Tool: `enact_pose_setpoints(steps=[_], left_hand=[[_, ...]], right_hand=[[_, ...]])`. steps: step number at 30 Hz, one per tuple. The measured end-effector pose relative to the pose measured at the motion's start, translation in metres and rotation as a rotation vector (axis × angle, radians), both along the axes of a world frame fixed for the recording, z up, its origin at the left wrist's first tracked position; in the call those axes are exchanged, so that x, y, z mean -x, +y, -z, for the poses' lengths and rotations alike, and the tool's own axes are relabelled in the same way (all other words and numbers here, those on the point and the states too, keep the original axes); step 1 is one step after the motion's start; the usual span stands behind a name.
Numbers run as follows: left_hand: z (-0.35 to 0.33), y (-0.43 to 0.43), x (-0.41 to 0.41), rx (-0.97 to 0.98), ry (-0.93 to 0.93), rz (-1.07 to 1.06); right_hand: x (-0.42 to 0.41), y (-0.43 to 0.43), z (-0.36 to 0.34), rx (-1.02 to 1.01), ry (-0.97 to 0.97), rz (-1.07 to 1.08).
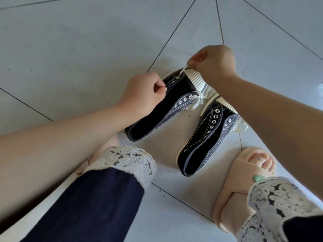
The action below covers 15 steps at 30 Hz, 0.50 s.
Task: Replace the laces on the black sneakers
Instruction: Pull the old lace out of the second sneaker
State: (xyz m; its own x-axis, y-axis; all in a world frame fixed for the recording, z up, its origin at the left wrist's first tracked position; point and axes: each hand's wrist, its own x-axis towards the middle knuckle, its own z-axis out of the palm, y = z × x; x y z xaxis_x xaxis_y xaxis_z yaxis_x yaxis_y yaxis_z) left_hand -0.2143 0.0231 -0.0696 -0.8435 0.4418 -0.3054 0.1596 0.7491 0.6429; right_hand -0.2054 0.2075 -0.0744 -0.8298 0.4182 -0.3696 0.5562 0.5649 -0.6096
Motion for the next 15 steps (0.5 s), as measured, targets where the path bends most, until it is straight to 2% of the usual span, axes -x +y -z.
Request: enact_pose_setpoints(steps=[4,7,8,11,13,15], left_hand=[[-0.002,0.004,0.000,-0.016,0.017,0.023],[0.002,-0.006,-0.003,0.039,0.024,0.050],[0.003,-0.012,-0.004,0.063,0.019,0.042],[0.006,-0.024,-0.004,0.093,-0.007,-0.007],[0.007,-0.023,-0.006,0.087,-0.009,-0.017],[0.009,-0.018,-0.010,0.059,0.008,-0.013]], right_hand=[[0.001,-0.001,0.001,0.111,-0.035,0.185],[0.010,0.017,-0.011,0.267,0.005,0.503],[0.013,0.027,-0.017,0.237,0.021,0.510],[0.011,0.040,-0.023,0.086,-0.067,0.206],[0.000,0.028,-0.021,0.097,-0.160,0.024],[-0.015,0.018,-0.012,-0.045,-0.229,-0.213]])
